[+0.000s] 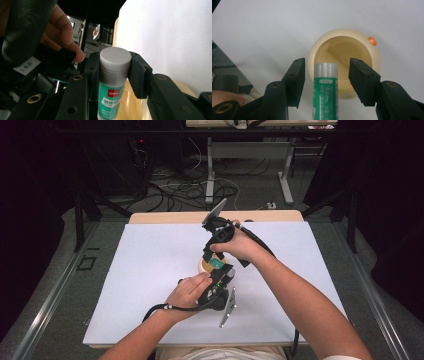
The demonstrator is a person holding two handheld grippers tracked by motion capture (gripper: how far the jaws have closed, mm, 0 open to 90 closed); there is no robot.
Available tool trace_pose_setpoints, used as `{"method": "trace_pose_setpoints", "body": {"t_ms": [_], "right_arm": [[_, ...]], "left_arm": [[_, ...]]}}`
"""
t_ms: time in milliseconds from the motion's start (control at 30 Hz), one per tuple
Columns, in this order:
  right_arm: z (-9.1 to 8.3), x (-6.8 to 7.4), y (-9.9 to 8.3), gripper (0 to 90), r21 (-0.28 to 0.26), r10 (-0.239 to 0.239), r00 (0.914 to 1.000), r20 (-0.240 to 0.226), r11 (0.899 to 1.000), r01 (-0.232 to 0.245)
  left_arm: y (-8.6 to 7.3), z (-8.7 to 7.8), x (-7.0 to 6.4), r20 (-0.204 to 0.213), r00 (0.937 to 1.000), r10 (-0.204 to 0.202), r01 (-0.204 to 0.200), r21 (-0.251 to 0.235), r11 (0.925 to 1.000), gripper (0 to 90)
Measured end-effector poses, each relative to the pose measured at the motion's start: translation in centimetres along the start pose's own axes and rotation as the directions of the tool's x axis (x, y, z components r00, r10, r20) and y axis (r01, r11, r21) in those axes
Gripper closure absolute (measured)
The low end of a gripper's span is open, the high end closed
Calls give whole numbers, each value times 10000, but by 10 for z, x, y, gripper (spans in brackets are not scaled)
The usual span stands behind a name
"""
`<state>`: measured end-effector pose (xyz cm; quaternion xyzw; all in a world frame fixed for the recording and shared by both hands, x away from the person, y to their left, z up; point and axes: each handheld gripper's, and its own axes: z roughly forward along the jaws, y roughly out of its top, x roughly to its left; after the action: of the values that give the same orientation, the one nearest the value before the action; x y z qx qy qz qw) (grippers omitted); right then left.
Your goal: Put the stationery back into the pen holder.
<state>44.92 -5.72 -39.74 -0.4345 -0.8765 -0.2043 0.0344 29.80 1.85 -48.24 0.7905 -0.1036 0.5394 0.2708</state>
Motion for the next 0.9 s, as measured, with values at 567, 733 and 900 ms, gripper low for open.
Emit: {"method": "trace_pose_setpoints", "body": {"t_ms": [567, 733, 900], "right_arm": [[-9, -12, 1, 175, -1765, -1, 9950, 998, 9841, 178], [-13, -14, 2, 147, -2350, 76, 9900, 1410, 9716, 260], [-20, -19, 3, 148, -2815, 305, 9848, 1709, 9594, 191]], "left_arm": [[-12, 7, 22, 447, 9582, -2827, 2852, -644, 9563, 643], [-19, 8, 29, 685, 9303, -3603, 3644, -614, 9292, 643], [-26, 10, 35, 906, 8943, -4382, 4435, -493, 8949, 643]]}}
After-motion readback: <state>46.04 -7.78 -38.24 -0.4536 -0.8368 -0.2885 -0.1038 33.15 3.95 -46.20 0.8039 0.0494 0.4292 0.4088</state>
